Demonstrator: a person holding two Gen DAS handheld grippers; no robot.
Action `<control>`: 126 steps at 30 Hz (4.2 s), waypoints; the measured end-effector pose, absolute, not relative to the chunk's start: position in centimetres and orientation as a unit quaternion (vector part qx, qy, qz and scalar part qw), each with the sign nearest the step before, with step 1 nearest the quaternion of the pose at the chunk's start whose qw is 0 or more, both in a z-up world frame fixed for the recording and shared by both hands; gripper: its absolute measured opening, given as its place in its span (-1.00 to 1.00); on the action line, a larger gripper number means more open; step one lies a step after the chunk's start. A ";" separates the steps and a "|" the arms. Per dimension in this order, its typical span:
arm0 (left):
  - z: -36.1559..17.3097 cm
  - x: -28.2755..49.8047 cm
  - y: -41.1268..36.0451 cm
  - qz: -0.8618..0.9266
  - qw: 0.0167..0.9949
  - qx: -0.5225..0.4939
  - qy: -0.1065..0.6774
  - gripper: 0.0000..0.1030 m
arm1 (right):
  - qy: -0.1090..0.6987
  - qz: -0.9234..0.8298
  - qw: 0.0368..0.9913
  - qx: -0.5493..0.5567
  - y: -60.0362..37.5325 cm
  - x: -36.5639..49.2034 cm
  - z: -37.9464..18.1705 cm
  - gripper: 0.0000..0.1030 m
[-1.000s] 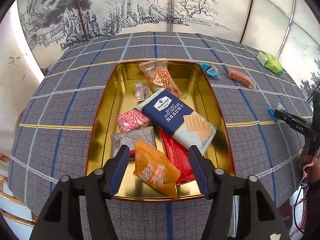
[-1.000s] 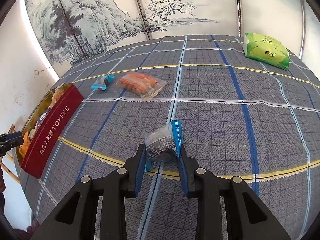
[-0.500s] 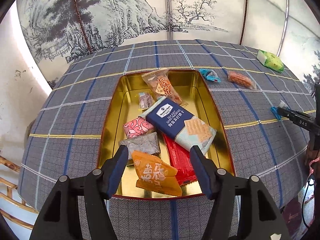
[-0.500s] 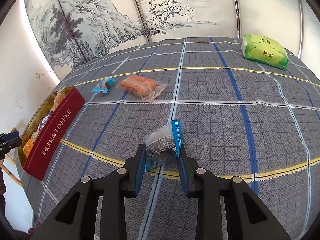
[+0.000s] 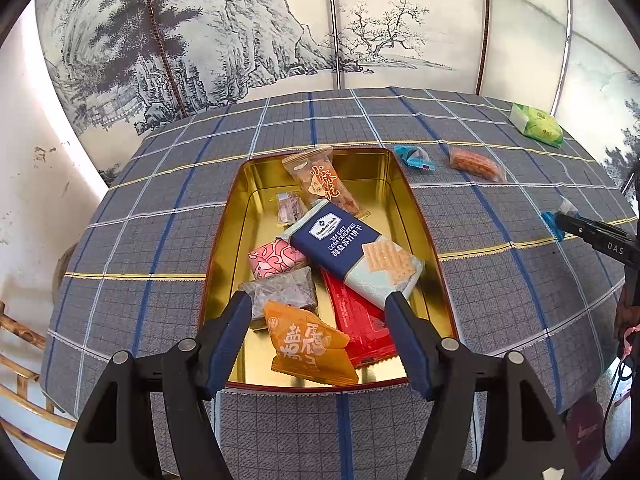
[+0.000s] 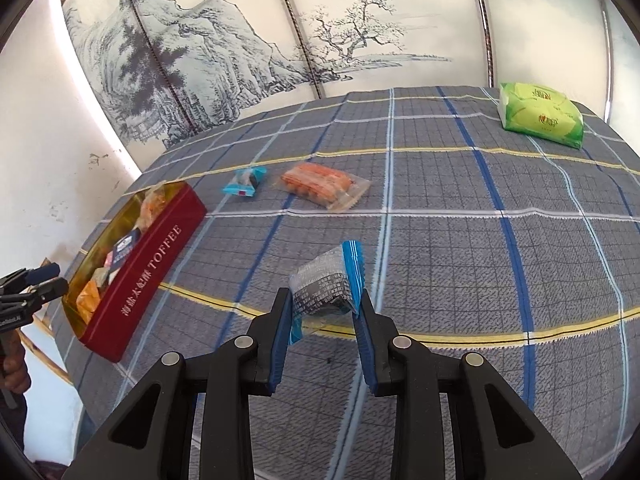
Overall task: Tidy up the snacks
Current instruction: 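Carry the clear blue-clipped bag toward the gold tin with the right gripper, then lower the blue-clipped bag into the tin and open the right gripper, then reach the left gripper to the small blue packet and grasp it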
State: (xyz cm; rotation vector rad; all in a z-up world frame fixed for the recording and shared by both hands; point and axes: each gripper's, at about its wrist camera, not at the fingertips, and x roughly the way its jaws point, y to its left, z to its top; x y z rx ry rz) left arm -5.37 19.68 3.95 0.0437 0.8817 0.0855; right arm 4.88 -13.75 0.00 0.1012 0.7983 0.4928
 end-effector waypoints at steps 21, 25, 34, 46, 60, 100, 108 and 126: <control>4.7 -7.4 21.9 0.057 0.910 0.014 0.411 0.52 | 0.365 0.377 0.851 -0.025 3.1 5.6 5.5 -0.38; 4.9 -7.8 22.4 0.055 0.912 0.016 0.406 0.54 | 0.378 0.384 0.841 -0.049 6.5 7.1 4.8 -0.38; 4.6 -7.8 23.6 0.054 0.911 0.005 0.409 0.57 | 0.396 0.379 0.833 -0.077 10.0 9.6 3.4 -0.38; 4.0 -7.4 24.1 0.053 0.908 0.000 0.415 0.57 | 0.402 0.369 0.834 -0.088 10.9 10.9 2.9 -0.37; 3.7 -7.3 24.2 0.057 0.904 0.001 0.424 0.59 | 0.378 0.364 0.850 -0.050 9.4 10.1 3.8 -0.23; 8.2 10.5 9.6 -0.118 0.876 0.019 0.468 0.65 | 0.412 0.078 0.908 0.015 -21.0 10.4 -2.3 0.79; 2.2 20.8 7.7 -0.098 0.825 0.012 0.557 0.02 | 0.413 0.103 0.904 0.047 -21.7 10.4 -2.6 0.83; -2.0 23.9 7.9 -0.064 0.807 0.002 0.587 -0.59 | 0.410 0.119 0.903 0.058 -22.1 10.2 -2.7 0.88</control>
